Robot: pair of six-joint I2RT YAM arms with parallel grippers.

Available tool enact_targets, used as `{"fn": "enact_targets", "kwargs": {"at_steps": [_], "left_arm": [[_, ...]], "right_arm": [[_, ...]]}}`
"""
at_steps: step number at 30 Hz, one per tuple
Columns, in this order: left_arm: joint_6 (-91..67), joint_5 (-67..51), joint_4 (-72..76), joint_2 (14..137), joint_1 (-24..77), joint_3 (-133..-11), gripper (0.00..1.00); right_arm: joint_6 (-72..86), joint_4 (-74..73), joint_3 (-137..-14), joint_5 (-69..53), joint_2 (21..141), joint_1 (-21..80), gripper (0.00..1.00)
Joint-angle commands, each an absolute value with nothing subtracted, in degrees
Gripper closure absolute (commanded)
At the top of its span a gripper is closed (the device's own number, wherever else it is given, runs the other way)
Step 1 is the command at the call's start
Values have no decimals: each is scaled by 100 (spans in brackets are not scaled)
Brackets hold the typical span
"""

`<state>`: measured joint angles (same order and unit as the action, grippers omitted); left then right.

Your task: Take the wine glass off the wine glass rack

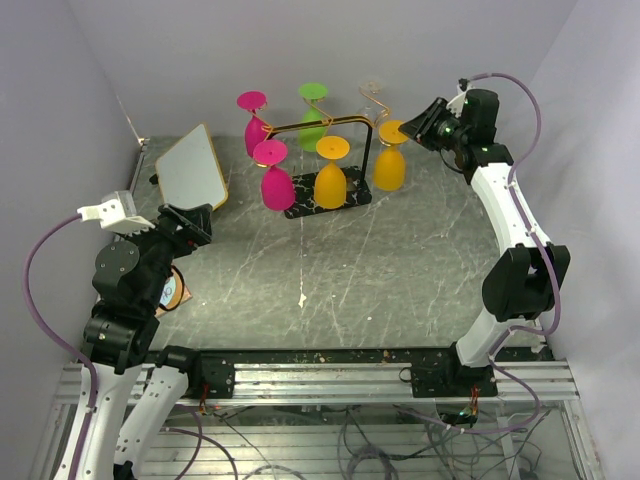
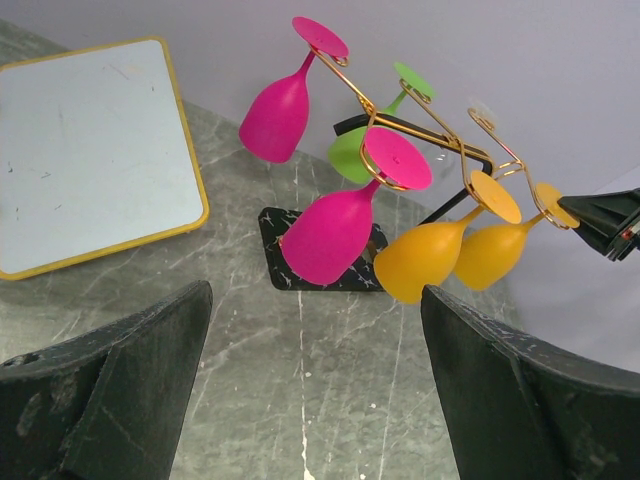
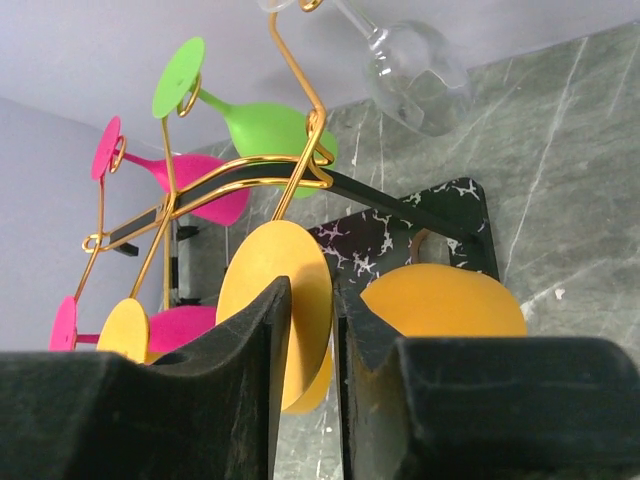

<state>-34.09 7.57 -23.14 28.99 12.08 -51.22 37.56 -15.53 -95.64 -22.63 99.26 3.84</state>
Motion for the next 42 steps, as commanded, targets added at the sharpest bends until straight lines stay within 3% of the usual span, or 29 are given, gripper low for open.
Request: {"fn": "enact_targets", "kwargs": {"at_steps": [1, 19, 42], "left_arm": [[-3401, 645, -2240, 2894, 1169, -5193, 4], [-3419, 673, -2268, 2896, 1169, -5211, 4], [-3436, 654, -2301, 2866, 1169, -5206, 4]], "right_arm": [[3688, -1697, -9763, -2123, 9978, 411, 79], [4511, -1672, -9793, -2102, 9826, 401, 100], [5310, -1154, -9234, -2864, 9329, 398, 100]]}}
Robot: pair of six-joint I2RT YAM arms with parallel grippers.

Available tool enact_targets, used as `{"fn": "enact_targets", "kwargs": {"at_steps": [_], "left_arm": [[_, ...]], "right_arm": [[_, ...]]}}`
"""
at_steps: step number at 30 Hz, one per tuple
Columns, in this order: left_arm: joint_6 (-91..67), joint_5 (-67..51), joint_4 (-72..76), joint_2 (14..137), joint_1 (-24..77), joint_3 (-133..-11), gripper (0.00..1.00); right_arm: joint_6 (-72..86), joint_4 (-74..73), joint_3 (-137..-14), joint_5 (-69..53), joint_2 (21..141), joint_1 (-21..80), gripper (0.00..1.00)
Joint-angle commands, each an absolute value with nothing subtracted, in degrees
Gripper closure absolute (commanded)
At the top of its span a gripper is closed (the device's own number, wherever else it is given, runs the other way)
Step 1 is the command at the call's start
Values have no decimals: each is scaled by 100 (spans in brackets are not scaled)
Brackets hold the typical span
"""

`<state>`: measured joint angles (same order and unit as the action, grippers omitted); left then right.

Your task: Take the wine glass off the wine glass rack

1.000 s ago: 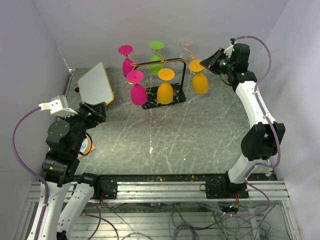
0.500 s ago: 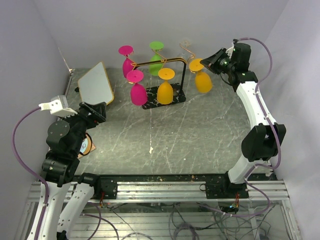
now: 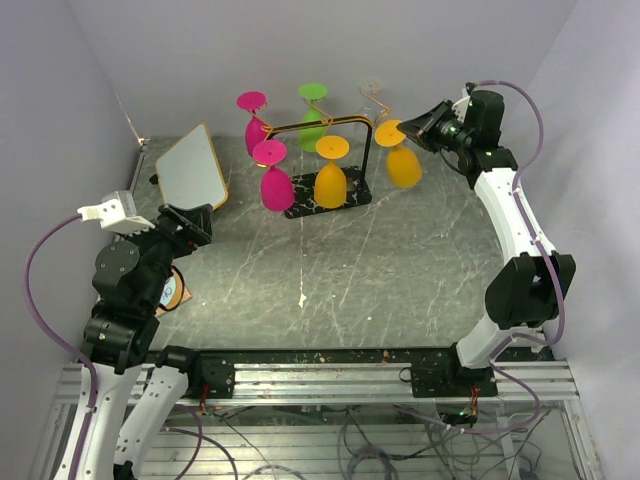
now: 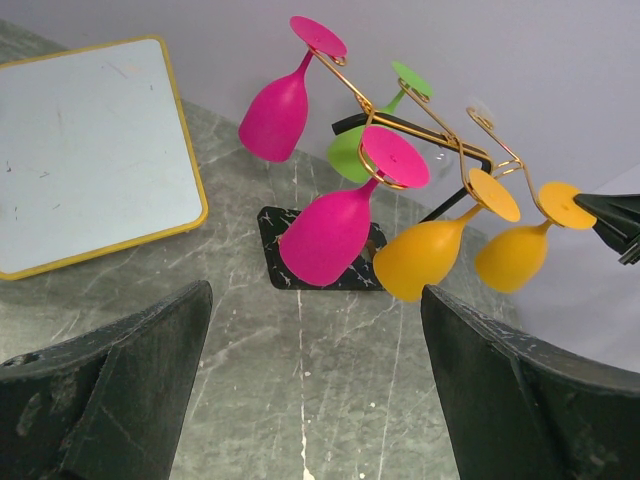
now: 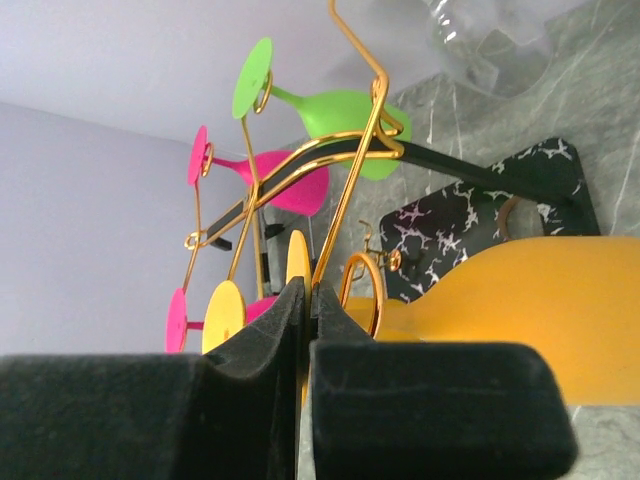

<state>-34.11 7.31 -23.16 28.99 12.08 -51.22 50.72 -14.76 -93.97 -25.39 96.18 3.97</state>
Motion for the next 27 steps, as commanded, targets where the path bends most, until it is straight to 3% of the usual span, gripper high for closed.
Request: {"fn": "enact_targets", "kwargs": {"at_steps": [1, 15, 27], "left_arm": [[-3436, 646, -2293, 2865, 1169, -5209, 4], [-3445, 644, -2261, 2889, 1169, -5202, 4], [-3415, 676, -2259, 2889, 1169, -5225, 4]], "right_arm": [[5347, -1121, -9209, -2915, 9305, 398, 100], [6067, -528, -9168, -3349, 9558, 404, 100], [6762, -310, -9364, -2804, 9964, 392, 100]]}}
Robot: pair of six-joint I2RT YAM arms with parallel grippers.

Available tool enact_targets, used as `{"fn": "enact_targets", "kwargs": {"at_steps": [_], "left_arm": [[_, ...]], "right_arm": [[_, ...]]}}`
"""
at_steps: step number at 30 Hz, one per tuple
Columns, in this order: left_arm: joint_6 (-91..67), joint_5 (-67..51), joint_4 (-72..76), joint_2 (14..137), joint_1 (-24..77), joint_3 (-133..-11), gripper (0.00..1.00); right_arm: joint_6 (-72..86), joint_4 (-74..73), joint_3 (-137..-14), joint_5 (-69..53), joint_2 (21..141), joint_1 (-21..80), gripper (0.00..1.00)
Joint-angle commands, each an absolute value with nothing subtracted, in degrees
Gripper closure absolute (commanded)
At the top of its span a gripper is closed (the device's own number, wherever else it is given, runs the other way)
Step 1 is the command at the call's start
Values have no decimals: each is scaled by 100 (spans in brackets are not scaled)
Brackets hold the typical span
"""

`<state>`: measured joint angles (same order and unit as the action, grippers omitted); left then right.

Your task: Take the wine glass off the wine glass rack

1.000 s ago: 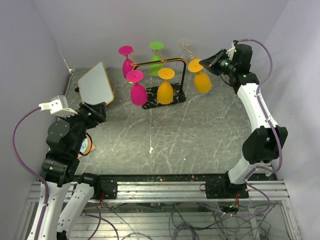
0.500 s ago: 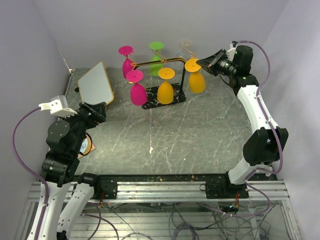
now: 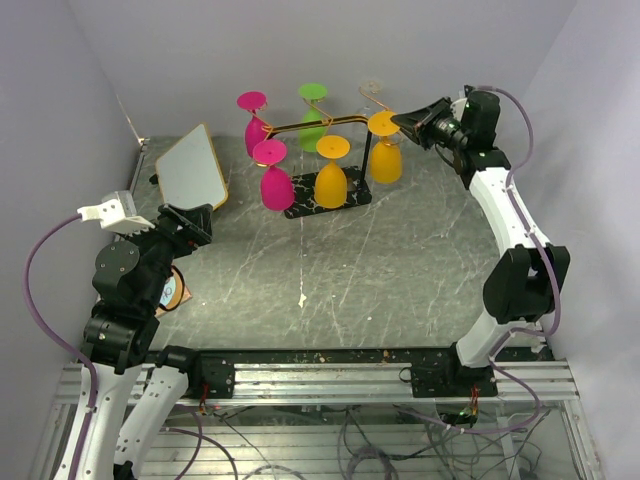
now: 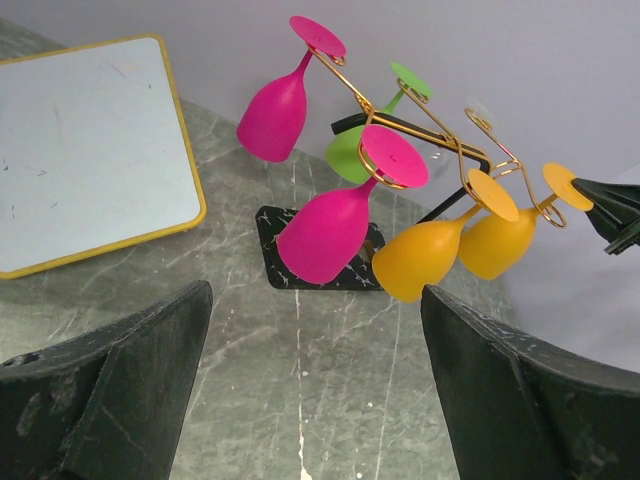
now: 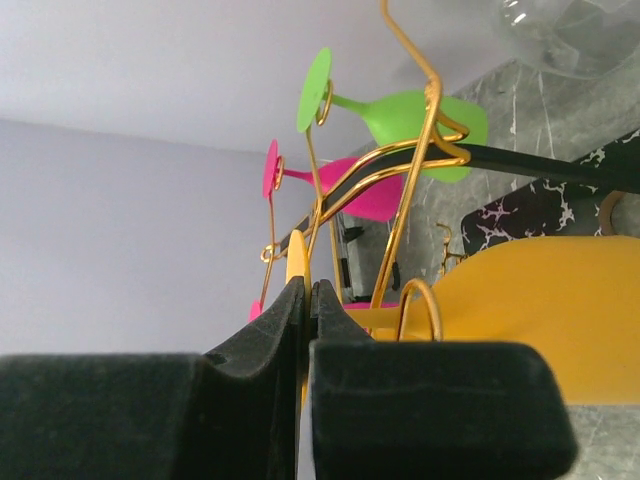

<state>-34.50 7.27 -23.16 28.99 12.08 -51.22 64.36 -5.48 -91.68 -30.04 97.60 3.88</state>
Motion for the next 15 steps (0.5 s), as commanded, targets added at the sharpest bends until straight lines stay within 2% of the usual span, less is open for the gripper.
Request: {"fn": "enact_targets", "kwargs": {"at_steps": [1, 11, 15], "left_arm": [[-3411, 684, -2267, 2890, 1165, -5227, 4], [-3435, 586, -2242, 2891, 1169, -5239, 4], [-3428, 394, -2150, 2864, 1169, -5247, 4]], "right_arm": [[6820, -244, -9368, -2758, 9999, 388, 100], [6807, -106, -9589, -2076, 10028, 89, 100], [6241, -313, -9418, -1870, 9581, -148, 100]]}}
